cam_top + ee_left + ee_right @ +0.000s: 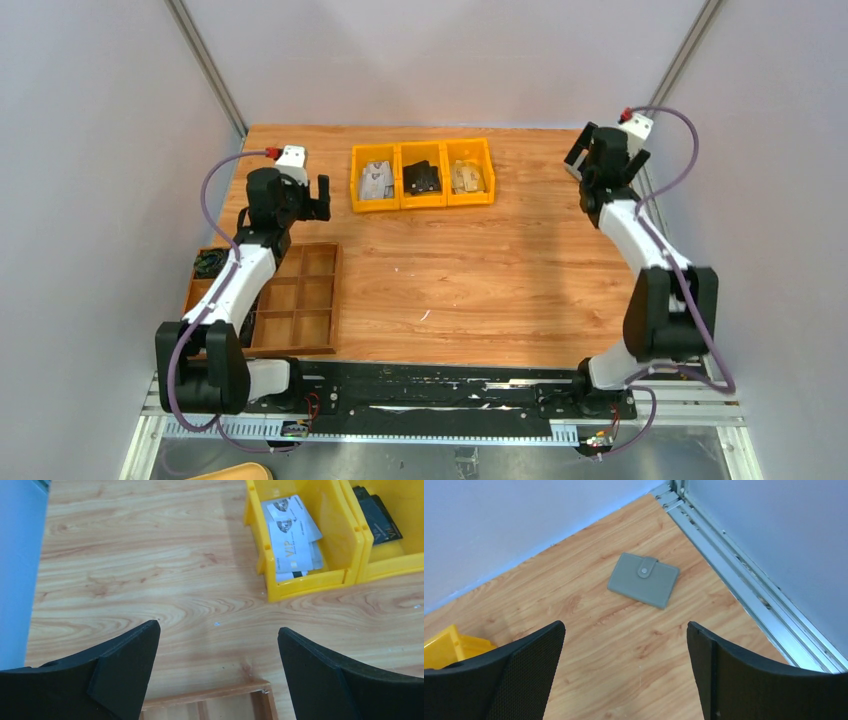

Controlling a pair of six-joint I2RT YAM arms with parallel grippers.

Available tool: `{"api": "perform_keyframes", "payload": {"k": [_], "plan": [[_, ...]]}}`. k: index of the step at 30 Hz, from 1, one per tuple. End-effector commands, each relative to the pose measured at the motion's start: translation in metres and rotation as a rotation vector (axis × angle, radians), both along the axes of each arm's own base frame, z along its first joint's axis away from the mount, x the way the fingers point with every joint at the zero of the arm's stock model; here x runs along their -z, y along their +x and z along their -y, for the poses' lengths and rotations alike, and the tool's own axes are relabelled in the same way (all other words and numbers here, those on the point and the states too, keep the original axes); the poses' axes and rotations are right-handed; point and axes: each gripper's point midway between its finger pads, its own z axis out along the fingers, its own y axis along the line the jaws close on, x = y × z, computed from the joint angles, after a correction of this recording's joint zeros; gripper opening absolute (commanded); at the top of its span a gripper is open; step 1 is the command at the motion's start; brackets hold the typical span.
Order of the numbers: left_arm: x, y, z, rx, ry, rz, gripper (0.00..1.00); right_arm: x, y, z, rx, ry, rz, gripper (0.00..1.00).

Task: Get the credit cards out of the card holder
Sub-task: Move the card holder to the center of the board.

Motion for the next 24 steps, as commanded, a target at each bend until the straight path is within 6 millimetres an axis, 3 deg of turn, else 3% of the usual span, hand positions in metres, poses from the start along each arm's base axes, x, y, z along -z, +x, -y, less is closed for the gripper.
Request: {"api": "perform_keyframes", "payload": {"k": [1,6,7,9,14,20,24], "plan": [[0.022,-0.01,0.016,0.086,-0.045,-0.208,1.0,0.065,0.022,0.002,-0.025,-0.014,-0.342,0.95],[0.028,0.0,0.024,0.13,-0.065,-0.297,1.0,0.095,0.07,0.011,-0.012,-0.058,-0.478,0.91],[0.027,0.0,0.026,0.142,-0.07,-0.308,1.0,0.109,0.072,0.019,0.005,-0.054,-0.515,0.91],[0.033,0.001,0.029,0.162,-0.065,-0.343,1.0,0.115,0.086,0.037,0.032,-0.018,-0.523,0.92],[0.041,0.0,0.036,0.201,-0.056,-0.372,1.0,0.149,0.112,0.06,0.062,0.047,-0.589,0.95],[0.046,0.012,0.042,0.219,-0.062,-0.395,1.0,0.167,0.144,0.072,0.052,0.015,-0.593,0.96],[0.054,0.025,0.05,0.238,-0.069,-0.417,1.0,0.176,0.166,0.07,-0.025,0.082,-0.552,0.96]]}}
